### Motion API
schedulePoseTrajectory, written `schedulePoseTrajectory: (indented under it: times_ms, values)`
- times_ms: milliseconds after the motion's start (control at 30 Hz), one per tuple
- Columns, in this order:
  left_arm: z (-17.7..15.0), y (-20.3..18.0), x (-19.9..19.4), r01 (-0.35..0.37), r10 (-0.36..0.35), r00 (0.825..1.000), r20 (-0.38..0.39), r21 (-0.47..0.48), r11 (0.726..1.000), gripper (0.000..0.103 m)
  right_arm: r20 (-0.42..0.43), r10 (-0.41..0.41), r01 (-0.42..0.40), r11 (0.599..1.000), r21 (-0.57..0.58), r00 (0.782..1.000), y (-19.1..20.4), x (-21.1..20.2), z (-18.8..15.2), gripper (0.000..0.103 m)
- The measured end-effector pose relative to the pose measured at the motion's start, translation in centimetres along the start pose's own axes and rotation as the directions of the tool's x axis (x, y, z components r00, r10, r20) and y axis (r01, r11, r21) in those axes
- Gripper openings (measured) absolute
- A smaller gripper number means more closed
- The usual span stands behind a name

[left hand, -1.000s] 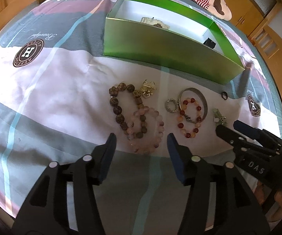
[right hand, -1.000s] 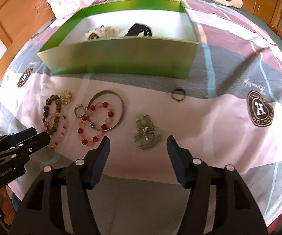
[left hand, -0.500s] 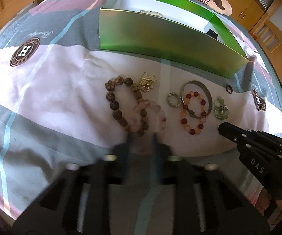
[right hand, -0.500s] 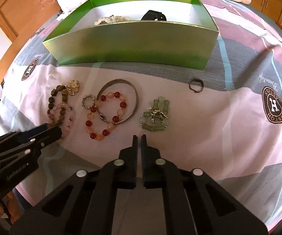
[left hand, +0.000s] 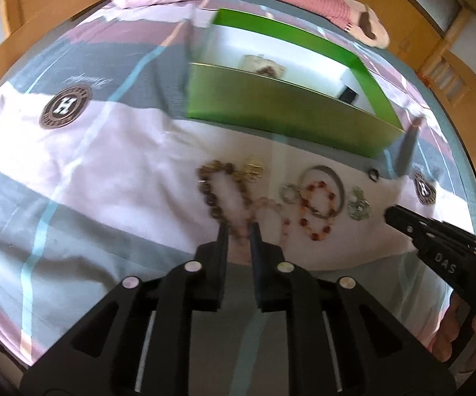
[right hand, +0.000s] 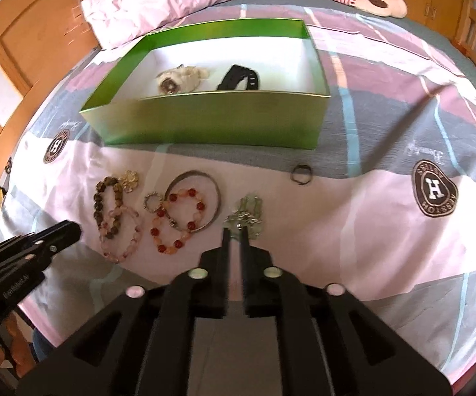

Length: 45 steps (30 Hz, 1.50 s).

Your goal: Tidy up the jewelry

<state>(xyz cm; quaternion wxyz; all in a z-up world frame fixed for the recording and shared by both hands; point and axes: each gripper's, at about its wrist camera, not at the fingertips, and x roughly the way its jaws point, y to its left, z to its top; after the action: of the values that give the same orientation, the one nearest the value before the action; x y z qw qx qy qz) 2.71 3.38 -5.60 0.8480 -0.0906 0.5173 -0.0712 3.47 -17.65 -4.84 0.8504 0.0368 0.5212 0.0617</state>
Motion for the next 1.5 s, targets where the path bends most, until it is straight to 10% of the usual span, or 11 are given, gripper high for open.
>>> schedulePoseTrajectory:
  times_ms: [100, 533, 700, 867, 1000, 1133, 1267, 1500]
  values:
    - [0.1, 1.9, 0.0, -0.019, 0.019, 1.0, -0.007, -0.051, 0.998, 0.029, -0.003, -0.025, 0.025, 1.0, 0.009, 1.0, -0.4, 0.3, -0.1, 0.033]
    - [-0.4, 2.2, 1.9, -0.009, 0.007, 0.999, -0.046, -0.048, 0.999, 0.05, -0.035, -0.071, 0.069, 0.996, -0.065, 0.997, 1.7, 4.8, 0.1, 0.042]
    - [-0.7, 1.0, 2.9, 0.003, -0.004, 0.998, -0.068, -0.021, 1.0, 0.051, -0.055, -0.017, 0.013, 0.996, -0.084, 0.998, 1.8, 5.1, 0.3, 0.006]
    - [-0.8, -0.4, 3.6, 0.008, -0.007, 0.997, -0.079, 0.01, 1.0, 0.051, -0.068, 0.002, -0.008, 0.997, -0.082, 0.998, 1.2, 4.3, -0.2, 0.006]
    - [-0.5, -1.1, 4.3, -0.001, 0.003, 0.997, -0.074, 0.024, 1.0, 0.046, -0.066, 0.005, -0.009, 0.998, -0.063, 0.998, 0.4, 3.6, -0.3, 0.006]
    - [-0.4, -0.8, 4.5, -0.03, 0.031, 0.997, -0.066, 0.03, 0.999, 0.02, -0.056, 0.004, -0.007, 0.998, -0.057, 0.998, 0.0, 2.9, -0.2, 0.006]
    - [-0.3, 0.8, 3.8, 0.065, -0.067, 0.996, -0.058, -0.039, 0.997, 0.008, -0.05, 0.007, -0.009, 0.999, -0.051, 0.999, -0.1, 2.7, 0.0, 0.006]
    - [-0.1, 1.3, 1.5, 0.031, -0.032, 0.999, -0.023, -0.038, 0.999, 0.008, -0.036, 0.018, -0.02, 0.998, -0.06, 0.999, 0.3, 1.9, 0.2, 0.006]
